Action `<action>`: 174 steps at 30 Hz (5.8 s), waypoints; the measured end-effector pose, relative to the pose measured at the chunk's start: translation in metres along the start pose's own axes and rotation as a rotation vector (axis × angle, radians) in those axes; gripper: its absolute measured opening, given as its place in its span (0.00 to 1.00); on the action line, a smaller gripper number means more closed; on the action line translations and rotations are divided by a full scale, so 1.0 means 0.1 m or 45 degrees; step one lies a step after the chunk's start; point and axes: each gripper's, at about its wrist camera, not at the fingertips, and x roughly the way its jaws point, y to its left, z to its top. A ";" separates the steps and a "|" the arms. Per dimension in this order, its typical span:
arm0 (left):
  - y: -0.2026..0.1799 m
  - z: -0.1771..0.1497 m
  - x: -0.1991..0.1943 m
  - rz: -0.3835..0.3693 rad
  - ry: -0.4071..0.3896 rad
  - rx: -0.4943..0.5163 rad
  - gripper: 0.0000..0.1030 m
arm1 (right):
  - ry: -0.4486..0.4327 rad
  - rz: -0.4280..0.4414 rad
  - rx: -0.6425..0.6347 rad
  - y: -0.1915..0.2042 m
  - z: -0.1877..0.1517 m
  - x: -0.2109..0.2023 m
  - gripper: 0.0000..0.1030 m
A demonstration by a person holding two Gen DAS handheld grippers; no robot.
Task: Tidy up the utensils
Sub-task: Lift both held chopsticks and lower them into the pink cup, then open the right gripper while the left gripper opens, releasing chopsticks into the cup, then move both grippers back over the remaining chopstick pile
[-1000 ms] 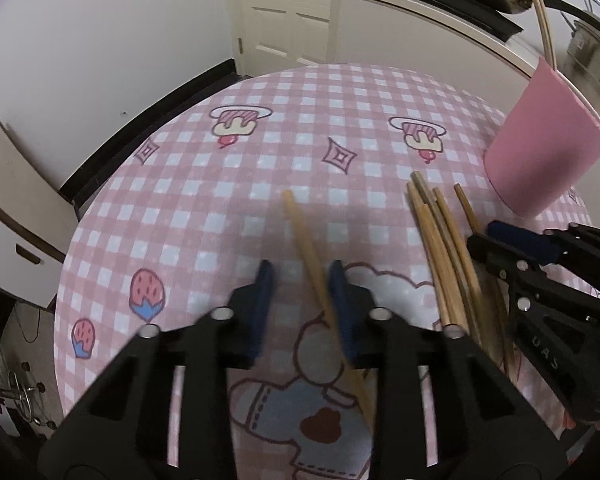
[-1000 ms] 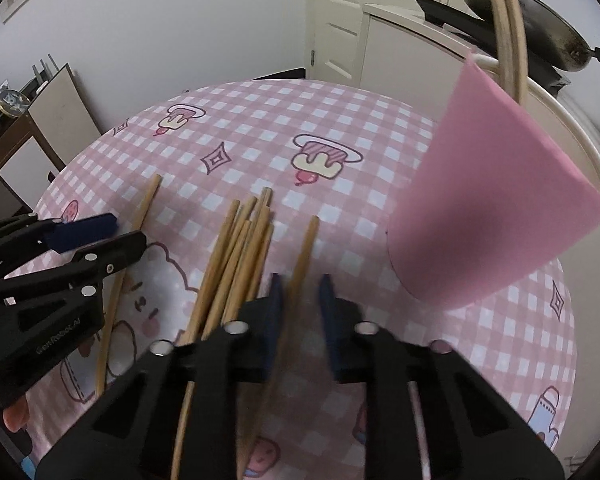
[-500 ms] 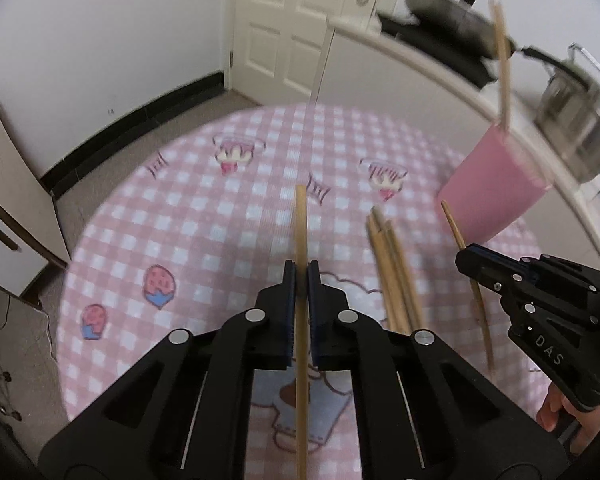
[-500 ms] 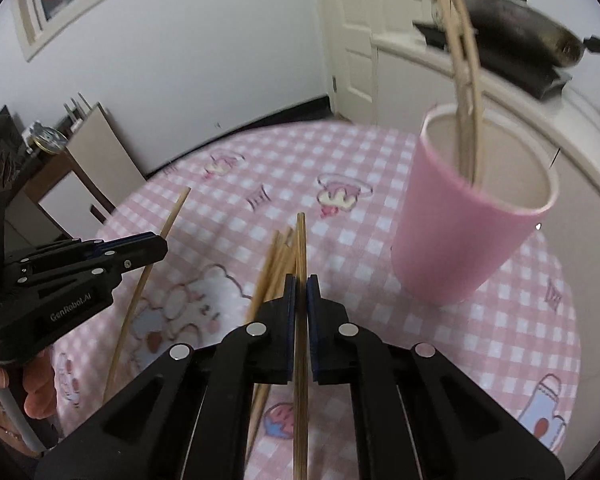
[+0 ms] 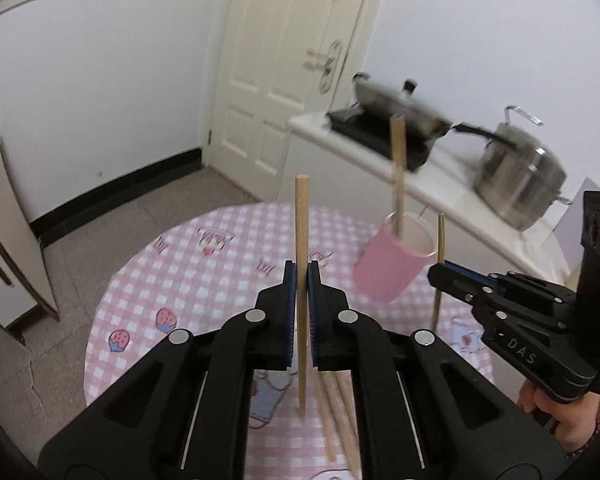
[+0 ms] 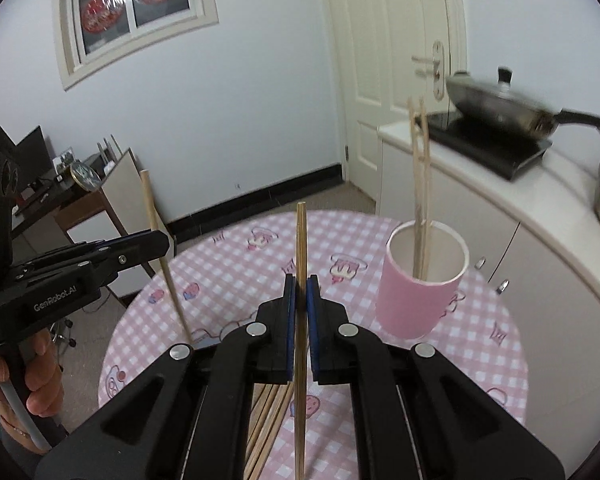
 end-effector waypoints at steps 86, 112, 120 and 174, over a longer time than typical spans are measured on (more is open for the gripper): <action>-0.91 0.33 0.59 -0.097 0.000 0.107 0.11 | -0.331 -0.175 0.148 -0.92 0.16 -0.46 0.37; -0.28 -0.20 0.14 0.023 0.097 0.089 0.65 | -0.158 -0.072 0.168 -0.43 -0.38 -0.31 0.39; 0.04 -0.53 0.40 0.076 0.264 0.035 0.66 | 0.083 -0.003 0.143 -0.21 -0.58 0.20 0.39; 0.40 -0.70 1.41 0.103 0.530 -0.131 0.67 | 0.448 0.043 0.143 -0.49 -0.90 0.91 0.17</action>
